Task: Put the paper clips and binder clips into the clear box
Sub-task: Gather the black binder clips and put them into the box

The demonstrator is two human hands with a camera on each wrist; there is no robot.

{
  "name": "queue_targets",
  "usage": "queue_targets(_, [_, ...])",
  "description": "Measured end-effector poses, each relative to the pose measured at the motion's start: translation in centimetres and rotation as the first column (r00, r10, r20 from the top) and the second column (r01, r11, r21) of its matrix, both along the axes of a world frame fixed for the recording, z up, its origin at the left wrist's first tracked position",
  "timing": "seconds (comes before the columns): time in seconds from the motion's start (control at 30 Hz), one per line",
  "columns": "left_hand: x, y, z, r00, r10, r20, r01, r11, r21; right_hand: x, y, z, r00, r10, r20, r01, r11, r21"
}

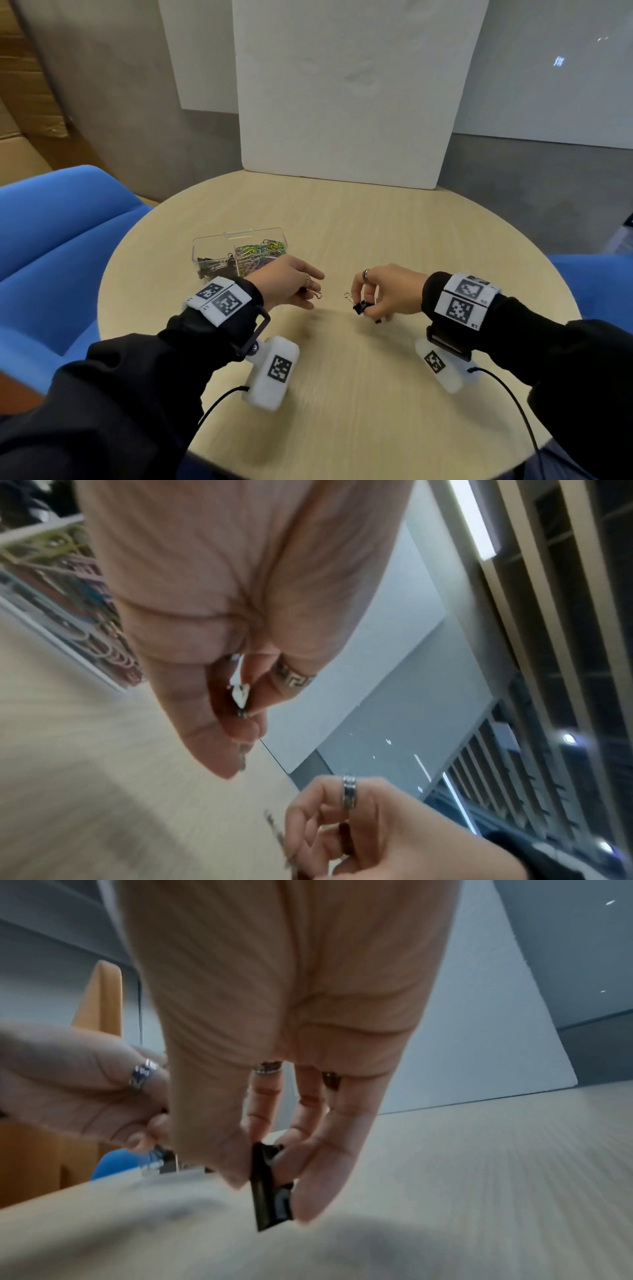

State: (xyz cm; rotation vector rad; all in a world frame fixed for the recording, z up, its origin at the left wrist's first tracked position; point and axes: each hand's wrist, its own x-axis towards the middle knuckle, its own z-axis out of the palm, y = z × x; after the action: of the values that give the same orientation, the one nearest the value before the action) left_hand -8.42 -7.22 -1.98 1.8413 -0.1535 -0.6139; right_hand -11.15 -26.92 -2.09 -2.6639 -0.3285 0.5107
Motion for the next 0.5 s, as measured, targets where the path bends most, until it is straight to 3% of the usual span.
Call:
queue_targets(0.13, [0.4, 0.1, -0.2, 0.982, 0.124, -0.14, -0.149, 0.971, -0.188, 0.4, 0.9, 2.6, 0.994, -0.035, 0.107, 0.019, 0.989, 0.15])
queue_targets(0.23, [0.5, 0.2, -0.2, 0.927, 0.171, -0.334, -0.291, 0.889, -0.353, 1.0, 2.5, 4.3, 0.981, -0.01, 0.192, -0.03, 0.979, 0.201])
queue_targets(0.37, [0.9, 0.6, 0.0, 0.885, 0.058, -0.463, -0.32, 0.796, -0.513, 1.9, 5.2, 4.9, 0.969, 0.073, 0.237, -0.106, 0.986, 0.128])
queue_targets(0.5, [0.7, 1.0, 0.5, 0.866, 0.0, -0.5, -0.357, 0.7, -0.619, 2.7, 7.0, 4.6, 0.956, 0.122, 0.268, -0.143, 0.988, 0.059])
